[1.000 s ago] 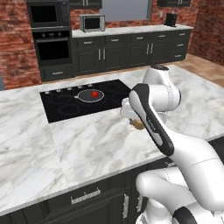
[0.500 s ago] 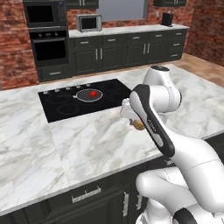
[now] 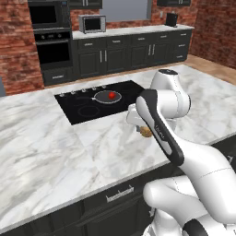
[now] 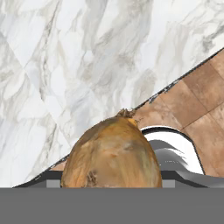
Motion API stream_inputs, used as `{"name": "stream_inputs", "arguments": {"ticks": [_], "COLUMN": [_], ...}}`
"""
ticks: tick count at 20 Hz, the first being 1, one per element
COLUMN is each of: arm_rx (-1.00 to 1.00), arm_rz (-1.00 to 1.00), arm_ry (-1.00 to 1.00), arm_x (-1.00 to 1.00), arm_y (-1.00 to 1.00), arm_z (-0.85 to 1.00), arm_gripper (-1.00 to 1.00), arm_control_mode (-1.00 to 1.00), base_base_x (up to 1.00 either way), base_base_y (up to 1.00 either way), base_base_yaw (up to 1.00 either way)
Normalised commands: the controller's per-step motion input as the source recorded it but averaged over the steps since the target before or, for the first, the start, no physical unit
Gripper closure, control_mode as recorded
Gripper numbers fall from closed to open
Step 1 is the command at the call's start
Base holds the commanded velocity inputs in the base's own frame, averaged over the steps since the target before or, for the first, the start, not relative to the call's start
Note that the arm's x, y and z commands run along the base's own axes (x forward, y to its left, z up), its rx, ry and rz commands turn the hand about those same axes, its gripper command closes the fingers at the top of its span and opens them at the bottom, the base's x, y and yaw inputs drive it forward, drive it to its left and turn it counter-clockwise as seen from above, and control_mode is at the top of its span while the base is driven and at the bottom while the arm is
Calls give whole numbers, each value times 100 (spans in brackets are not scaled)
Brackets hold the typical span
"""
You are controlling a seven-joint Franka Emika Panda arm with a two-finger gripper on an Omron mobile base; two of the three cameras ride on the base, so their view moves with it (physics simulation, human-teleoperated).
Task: Place the pan on the center burner on the stove. Then place the tomato and the onion in the pan and turn on the center burner.
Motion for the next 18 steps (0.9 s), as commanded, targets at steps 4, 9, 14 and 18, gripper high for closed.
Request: {"name": "stream_inputs", "arguments": {"ticks": [4,9,14,18], "arm_rx": [0,0,0,0], "arm_rz": [0,0,0,0], "arm_ry": [0,0,0,0], "arm_x": [0,0,0,0], "arm_y": [0,0,0,0], "arm_z": [0,0,0,0], "arm_gripper": [100,100,100,100], "arm_control_mode": [100,100,100,100], "base_base_x": [-56,-62,-44,-29], "base_base_y": [37,29,45,63], "base_base_yaw": [-12,-12,-11,-12]}}
